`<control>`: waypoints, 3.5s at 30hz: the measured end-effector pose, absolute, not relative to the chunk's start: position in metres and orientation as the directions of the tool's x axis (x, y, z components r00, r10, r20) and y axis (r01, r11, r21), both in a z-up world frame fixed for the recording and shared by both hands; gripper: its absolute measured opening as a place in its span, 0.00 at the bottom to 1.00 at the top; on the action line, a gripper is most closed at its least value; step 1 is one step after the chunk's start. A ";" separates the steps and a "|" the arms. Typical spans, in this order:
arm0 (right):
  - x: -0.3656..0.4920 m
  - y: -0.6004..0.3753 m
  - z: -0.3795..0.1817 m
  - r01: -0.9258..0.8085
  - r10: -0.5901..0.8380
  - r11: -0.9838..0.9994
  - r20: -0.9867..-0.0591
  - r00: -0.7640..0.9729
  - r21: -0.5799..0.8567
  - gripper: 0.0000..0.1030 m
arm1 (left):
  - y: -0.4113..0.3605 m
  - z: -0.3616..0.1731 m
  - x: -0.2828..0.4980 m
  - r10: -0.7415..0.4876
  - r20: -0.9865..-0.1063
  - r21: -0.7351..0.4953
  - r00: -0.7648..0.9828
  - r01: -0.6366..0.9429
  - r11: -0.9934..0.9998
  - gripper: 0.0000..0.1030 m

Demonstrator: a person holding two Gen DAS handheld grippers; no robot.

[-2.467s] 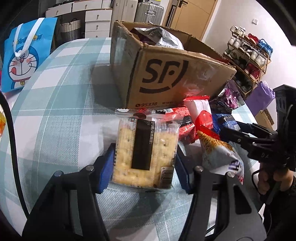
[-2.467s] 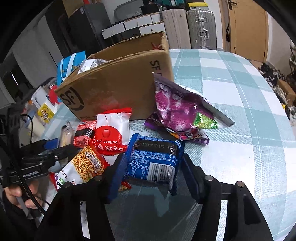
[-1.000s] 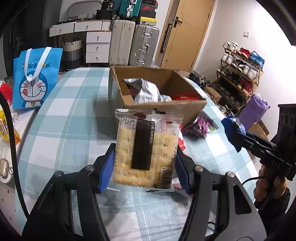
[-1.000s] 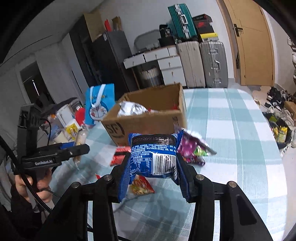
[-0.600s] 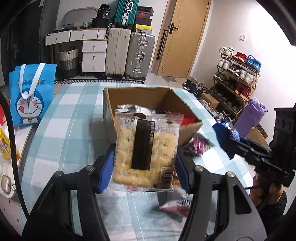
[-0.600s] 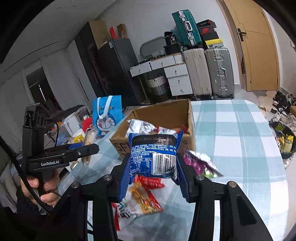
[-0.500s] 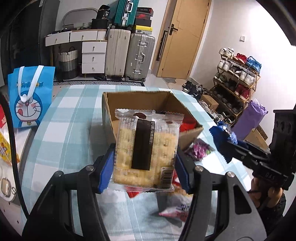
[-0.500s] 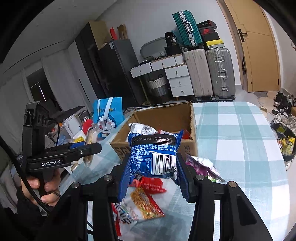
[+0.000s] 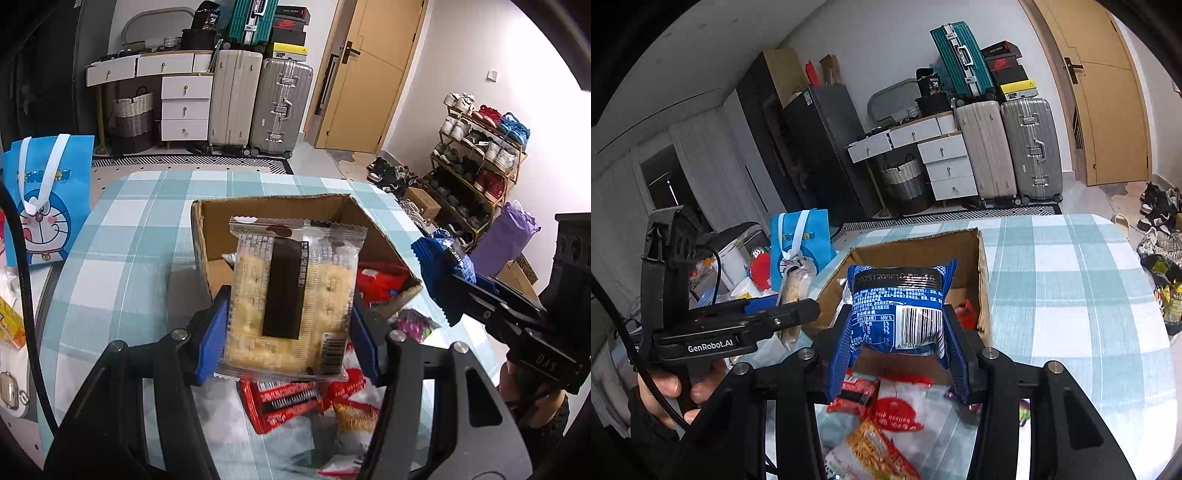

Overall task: Organize snacks
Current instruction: 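Lift and carry the cracker pack and blue packet over the box with both grippers, then open both grippers to drop the packets into the box, then move the left gripper toward the white noodle bag while the right approaches the purple chip bag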

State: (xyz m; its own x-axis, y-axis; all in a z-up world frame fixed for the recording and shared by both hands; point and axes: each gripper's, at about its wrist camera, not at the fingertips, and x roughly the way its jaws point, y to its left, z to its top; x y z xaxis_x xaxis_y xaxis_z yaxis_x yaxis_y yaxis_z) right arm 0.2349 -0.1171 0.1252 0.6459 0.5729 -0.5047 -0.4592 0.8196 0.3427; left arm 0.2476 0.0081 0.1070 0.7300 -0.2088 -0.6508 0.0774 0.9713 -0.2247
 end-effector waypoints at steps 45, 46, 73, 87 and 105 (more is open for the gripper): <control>0.292 -0.088 0.112 -0.454 0.473 0.871 -0.562 0.678 0.186 0.74 | -0.002 0.082 0.328 -0.185 -0.702 -0.168 0.687 0.093 0.981 0.85; 0.288 -0.093 0.112 -0.449 0.474 0.872 -0.562 0.678 0.195 0.86 | -0.001 0.084 0.324 -0.191 -0.701 -0.173 0.687 0.095 0.980 0.91; 0.209 -0.168 0.090 -0.349 0.455 0.890 -0.630 0.630 0.293 1.00 | 0.021 0.075 0.176 -0.192 -0.684 -0.226 0.704 0.046 0.973 0.99; 0.180 -0.162 0.078 -0.404 0.483 0.870 -0.659 0.577 0.284 1.00 | -0.002 0.063 0.146 -0.214 -0.702 -0.202 0.679 0.099 0.974 0.99; 0.163 -0.189 0.057 -0.340 0.417 0.904 -0.712 0.565 0.260 1.00 | -0.033 0.030 0.139 -0.264 -0.755 -0.198 0.601 0.175 0.964 0.99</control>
